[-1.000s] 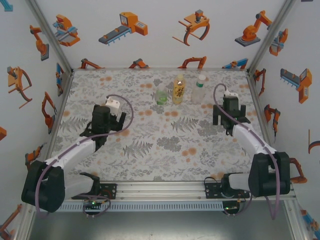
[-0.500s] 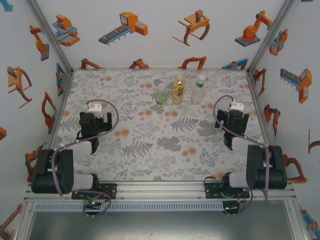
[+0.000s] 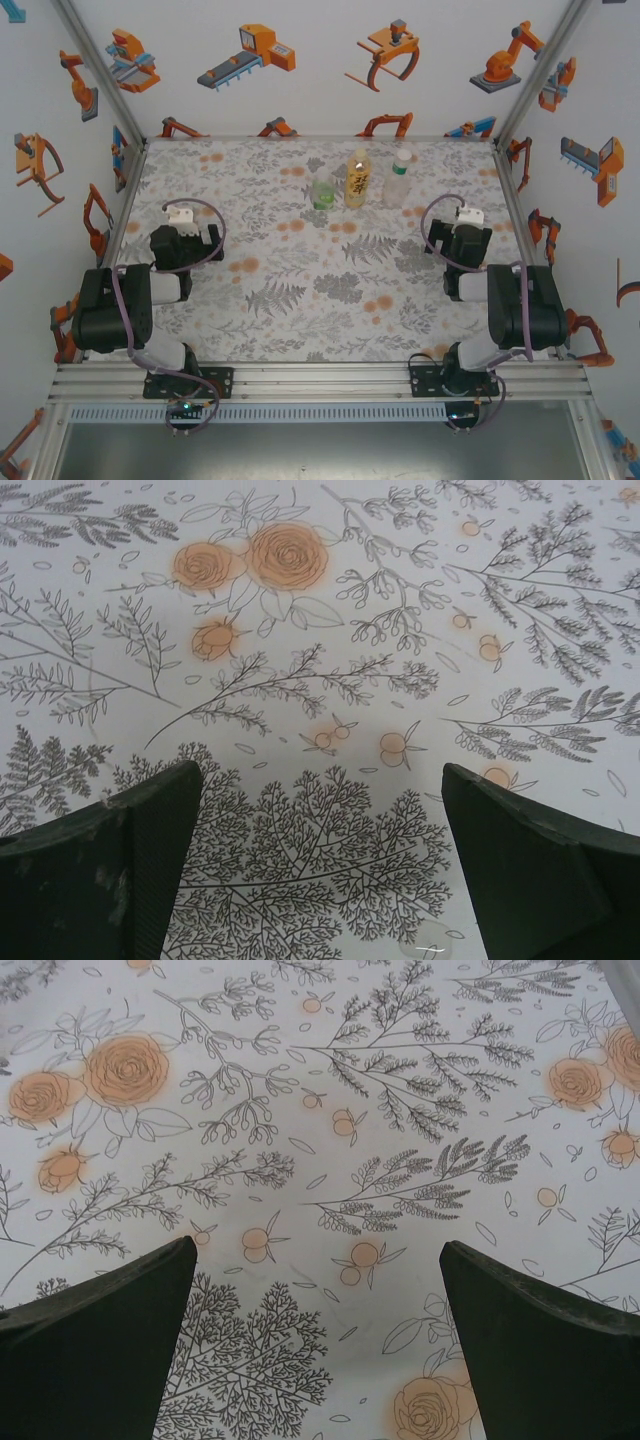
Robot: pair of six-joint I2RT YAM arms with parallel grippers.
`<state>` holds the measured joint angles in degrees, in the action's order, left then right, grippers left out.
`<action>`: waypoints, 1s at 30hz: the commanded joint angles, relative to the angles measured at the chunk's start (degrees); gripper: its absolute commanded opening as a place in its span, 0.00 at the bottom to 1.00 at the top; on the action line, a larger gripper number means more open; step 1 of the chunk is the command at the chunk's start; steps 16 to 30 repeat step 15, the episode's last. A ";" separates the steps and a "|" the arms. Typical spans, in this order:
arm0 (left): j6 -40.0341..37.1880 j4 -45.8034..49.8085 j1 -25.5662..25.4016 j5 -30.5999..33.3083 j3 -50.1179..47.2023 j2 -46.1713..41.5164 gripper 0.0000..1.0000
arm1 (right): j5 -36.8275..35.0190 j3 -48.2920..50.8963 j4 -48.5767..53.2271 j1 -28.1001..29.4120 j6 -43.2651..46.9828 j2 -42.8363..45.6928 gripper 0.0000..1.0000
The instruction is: Screw on the bottle caps
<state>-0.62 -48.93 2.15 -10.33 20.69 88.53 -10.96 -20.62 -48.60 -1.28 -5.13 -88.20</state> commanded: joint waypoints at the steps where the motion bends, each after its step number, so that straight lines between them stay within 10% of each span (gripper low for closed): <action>1: 0.75 -1.66 -0.63 -0.92 1.27 -0.22 0.97 | -0.09 -0.08 -2.99 -0.41 -1.09 0.23 0.99; 30: 0.62 -1.11 -0.92 -0.32 1.29 -0.39 0.97 | 2.91 -0.19 -2.51 -0.43 0.19 0.30 0.99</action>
